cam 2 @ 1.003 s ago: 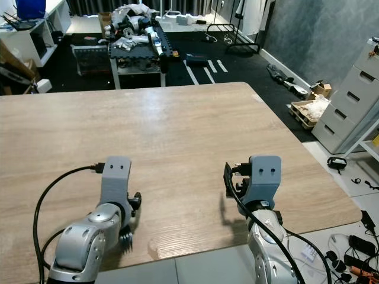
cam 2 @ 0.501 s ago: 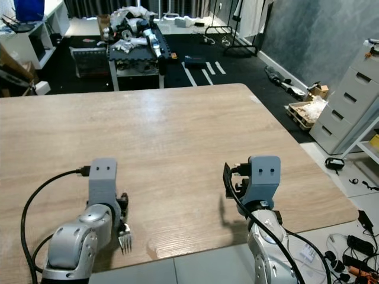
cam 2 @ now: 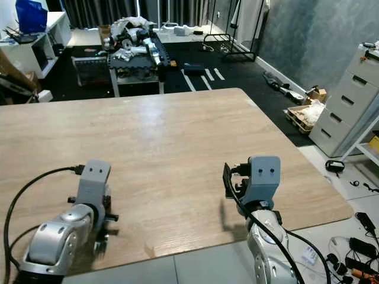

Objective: Setting the table

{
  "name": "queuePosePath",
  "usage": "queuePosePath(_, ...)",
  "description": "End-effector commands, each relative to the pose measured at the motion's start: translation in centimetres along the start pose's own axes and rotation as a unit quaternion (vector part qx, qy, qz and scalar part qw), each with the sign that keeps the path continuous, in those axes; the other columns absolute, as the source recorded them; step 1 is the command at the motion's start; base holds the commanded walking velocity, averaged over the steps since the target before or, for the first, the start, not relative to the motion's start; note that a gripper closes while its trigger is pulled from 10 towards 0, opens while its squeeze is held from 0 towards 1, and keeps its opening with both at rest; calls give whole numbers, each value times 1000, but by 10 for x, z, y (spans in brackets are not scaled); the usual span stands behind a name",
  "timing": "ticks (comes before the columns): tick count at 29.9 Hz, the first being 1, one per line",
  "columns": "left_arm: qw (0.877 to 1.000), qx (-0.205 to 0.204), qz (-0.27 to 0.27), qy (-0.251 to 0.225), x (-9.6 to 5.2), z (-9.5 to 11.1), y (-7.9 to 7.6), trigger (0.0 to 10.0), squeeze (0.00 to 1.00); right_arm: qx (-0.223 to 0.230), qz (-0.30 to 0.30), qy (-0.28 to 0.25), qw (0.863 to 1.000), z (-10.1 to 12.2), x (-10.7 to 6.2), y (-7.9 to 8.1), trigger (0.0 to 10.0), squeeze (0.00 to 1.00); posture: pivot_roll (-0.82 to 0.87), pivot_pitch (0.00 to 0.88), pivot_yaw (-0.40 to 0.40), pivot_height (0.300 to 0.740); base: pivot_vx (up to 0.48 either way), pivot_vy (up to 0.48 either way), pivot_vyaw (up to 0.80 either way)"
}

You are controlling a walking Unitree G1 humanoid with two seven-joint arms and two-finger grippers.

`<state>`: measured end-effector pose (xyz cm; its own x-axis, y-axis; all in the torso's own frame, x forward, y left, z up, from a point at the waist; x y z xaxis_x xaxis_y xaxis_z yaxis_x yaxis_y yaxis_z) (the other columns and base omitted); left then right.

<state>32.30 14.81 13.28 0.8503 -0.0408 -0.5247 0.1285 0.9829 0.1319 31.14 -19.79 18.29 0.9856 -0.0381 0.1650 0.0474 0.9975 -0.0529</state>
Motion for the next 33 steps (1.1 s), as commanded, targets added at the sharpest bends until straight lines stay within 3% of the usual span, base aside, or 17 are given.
queuePosePath(1, 992, 14, -31, 121, 13, -57, 2, 10000, 0, -1, -2, 9, 1000, -6, -2, 0, 10000, 0, -2, 113, 72, 740, 0, 0, 0)
queuePosePath(3, 992, 34, -42, 117, 16, -57, 7, 10000, 0, -1, -2, 9, 1000, -6, -2, 0, 10000, 0, 3, 121, 76, 740, 0, 0, 0)
queuePosePath(4, 989, 80, -65, 103, 18, -56, 12, 10000, 0, -1, -1, 9, 1000, -6, -2, 0, 10000, 0, 1, 122, 76, 740, 0, 0, 0)
queuePosePath(9, 985, 119, -90, 91, 19, -57, 15, 10000, 0, -1, -1, 9, 1000, -5, -3, 0, 10000, 0, -3, 123, 76, 740, 0, 0, 0)
queuePosePath(11, 974, 165, -141, 62, 18, -55, 13, 10000, 0, -2, -2, 9, 1000, -5, -3, 0, 10000, 0, -3, 123, 76, 740, 0, 0, 0)
queuePosePath(13, 956, 218, -196, 14, 14, -51, 9, 10000, 0, -2, -1, 9, 1000, -5, -3, 0, 10000, 0, -5, 125, 70, 740, 0, 0, 0)
queuePosePath(14, 956, 218, -196, 14, 14, -51, 9, 10000, 0, -2, -1, 9, 1000, -5, -3, 0, 10000, 0, -5, 125, 70, 740, 0, 0, 0)
queuePosePath(15, 945, 244, -216, -10, 13, -48, 7, 10000, 0, -2, -1, 9, 1000, -5, -3, 0, 10000, 0, -5, 126, 67, 740, 0, 0, 0)
queuePosePath(16, 927, 284, -240, -44, 12, -44, 6, 10000, 0, -2, 0, 9, 1000, -4, -2, 0, 10000, 0, -5, 126, 65, 740, 0, 0, 0)
queuePosePath(22, 909, 305, -265, -105, 12, -31, 2, 10000, 0, -2, 1, 8, 1000, -4, -1, 0, 10000, 0, -7, 128, 60, 740, 0, 0, 0)
queuePosePath(26, 896, 335, -238, -169, 12, -8, 4, 10000, 0, -2, 2, 7, 1000, -3, -1, 0, 10000, 0, -8, 129, 58, 740, 0, 0, 0)
queuePosePath(33, 896, 335, -238, -169, 12, -8, 4, 10000, 0, -2, 2, 7, 1000, -3, -1, 0, 10000, 0, -8, 129, 58, 740, 0, 0, 0)
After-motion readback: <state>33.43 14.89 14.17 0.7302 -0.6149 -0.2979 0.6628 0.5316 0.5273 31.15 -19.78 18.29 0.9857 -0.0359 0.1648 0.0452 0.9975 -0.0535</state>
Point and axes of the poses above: a point about 5 cm out from each wrist's last joint towards the gripper, its own x axis pointing out of the wrist towards the gripper, its own z axis along the axis of the wrist's last joint, y = z × x, the point moved 1 cm from there along x, pointing out of the wrist towards the gripper, and after that the axes turned 1 degree about -x, right-handed, at the moved point
